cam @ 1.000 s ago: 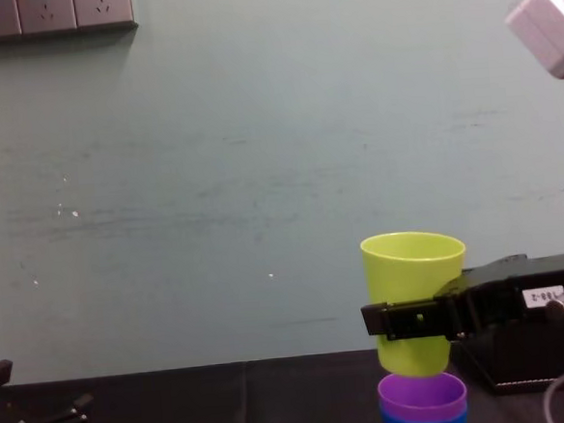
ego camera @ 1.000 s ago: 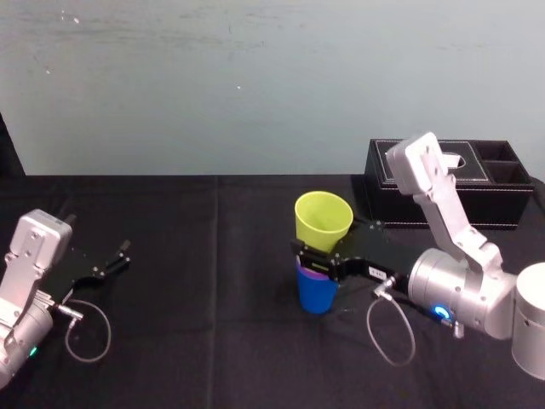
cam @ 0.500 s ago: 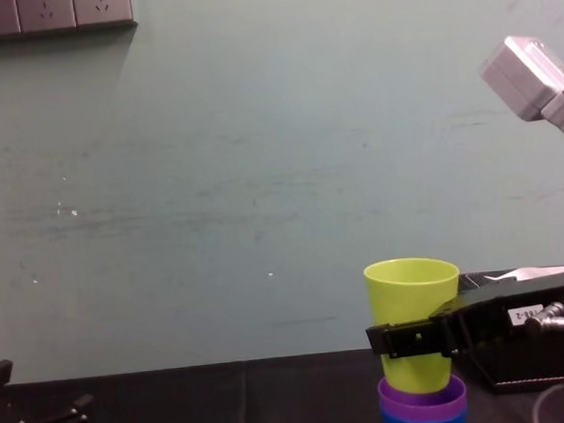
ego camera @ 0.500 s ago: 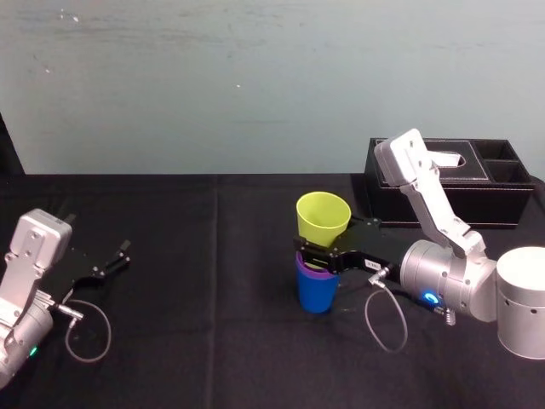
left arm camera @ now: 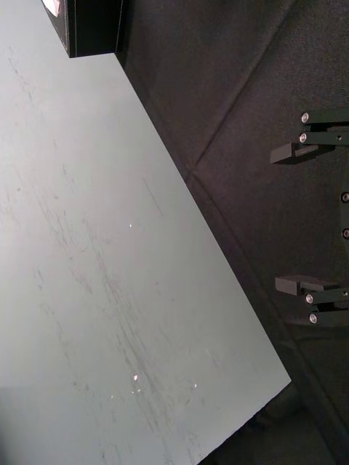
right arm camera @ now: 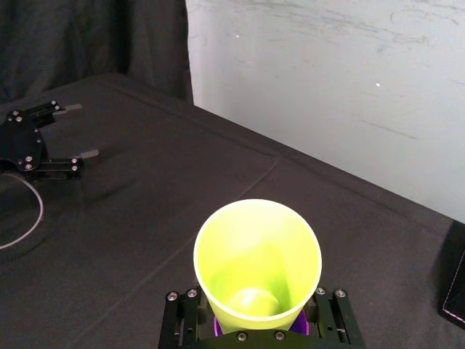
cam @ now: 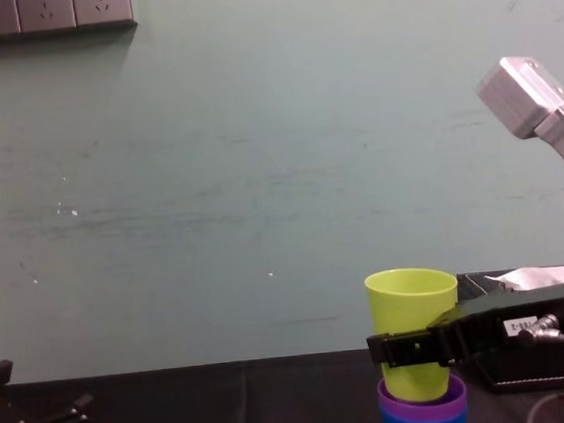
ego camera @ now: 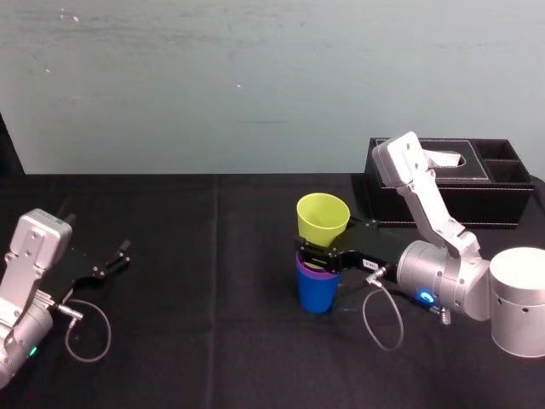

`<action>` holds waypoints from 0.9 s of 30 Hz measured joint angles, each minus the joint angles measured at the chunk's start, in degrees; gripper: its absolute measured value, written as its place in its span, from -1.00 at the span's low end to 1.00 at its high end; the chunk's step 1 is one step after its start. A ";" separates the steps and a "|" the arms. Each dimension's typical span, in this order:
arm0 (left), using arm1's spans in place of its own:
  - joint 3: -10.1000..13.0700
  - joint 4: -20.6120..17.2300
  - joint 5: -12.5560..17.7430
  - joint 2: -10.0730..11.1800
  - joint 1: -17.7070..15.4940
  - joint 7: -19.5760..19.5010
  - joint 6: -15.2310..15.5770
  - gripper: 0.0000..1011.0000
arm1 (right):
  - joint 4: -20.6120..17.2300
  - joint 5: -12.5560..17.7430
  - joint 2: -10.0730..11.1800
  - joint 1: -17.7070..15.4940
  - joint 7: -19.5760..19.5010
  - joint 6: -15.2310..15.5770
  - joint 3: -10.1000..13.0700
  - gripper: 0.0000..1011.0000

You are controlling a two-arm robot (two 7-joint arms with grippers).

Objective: Stack the three plastic cups sequentially using one hand.

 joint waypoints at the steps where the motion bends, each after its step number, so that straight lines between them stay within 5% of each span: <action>1: 0.00 0.00 0.00 0.00 0.00 0.00 0.00 0.98 | 0.09 -0.02 -0.02 0.03 -0.01 -0.03 -0.07 0.41; 27: 0.00 0.00 0.00 0.00 0.00 0.00 0.00 0.98 | 2.75 -1.84 -1.09 0.03 -1.01 -1.14 -0.62 0.41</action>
